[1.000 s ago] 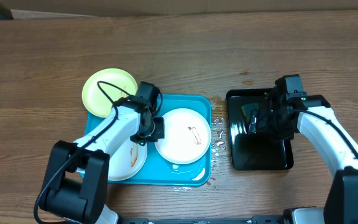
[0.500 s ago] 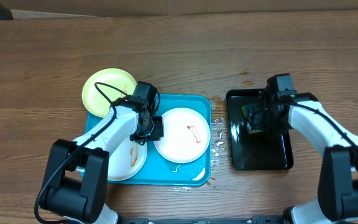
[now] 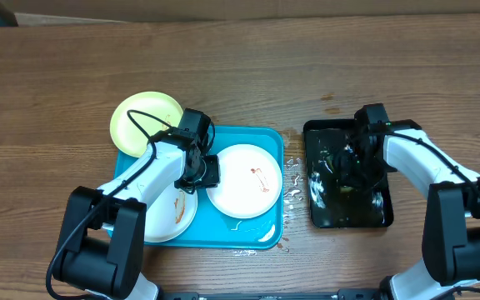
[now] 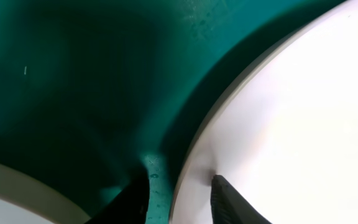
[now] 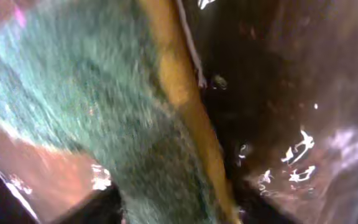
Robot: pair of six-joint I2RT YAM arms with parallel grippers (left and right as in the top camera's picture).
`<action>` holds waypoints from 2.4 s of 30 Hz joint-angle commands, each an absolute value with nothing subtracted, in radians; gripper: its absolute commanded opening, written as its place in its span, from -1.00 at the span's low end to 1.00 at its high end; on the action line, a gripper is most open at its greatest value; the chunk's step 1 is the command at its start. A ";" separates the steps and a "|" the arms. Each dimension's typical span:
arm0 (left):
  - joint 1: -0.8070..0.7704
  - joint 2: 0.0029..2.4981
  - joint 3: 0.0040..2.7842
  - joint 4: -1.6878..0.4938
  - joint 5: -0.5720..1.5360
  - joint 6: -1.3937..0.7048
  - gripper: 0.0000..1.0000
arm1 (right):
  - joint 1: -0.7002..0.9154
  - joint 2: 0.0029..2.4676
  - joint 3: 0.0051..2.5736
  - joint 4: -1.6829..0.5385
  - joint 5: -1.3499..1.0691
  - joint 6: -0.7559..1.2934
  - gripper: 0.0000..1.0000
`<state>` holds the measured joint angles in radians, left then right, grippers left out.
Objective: Clean dirty plates on tray and stack at the side
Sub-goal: 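Grasp the green-and-yellow sponge with the right gripper and lift it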
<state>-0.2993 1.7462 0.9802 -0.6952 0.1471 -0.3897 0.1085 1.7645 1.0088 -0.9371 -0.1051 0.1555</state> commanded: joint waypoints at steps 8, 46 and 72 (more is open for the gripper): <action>-0.297 1.760 0.966 -0.694 0.148 -0.390 -0.21 | 0.113 1.787 1.103 -0.880 -0.097 0.152 0.46; -0.298 1.760 0.966 -0.683 0.150 -0.389 -0.11 | 0.113 1.785 1.018 -0.611 -0.159 0.157 -0.55; -0.298 1.760 0.966 -0.678 0.147 -0.389 0.09 | 0.111 1.724 0.962 -0.754 -0.125 0.179 -0.93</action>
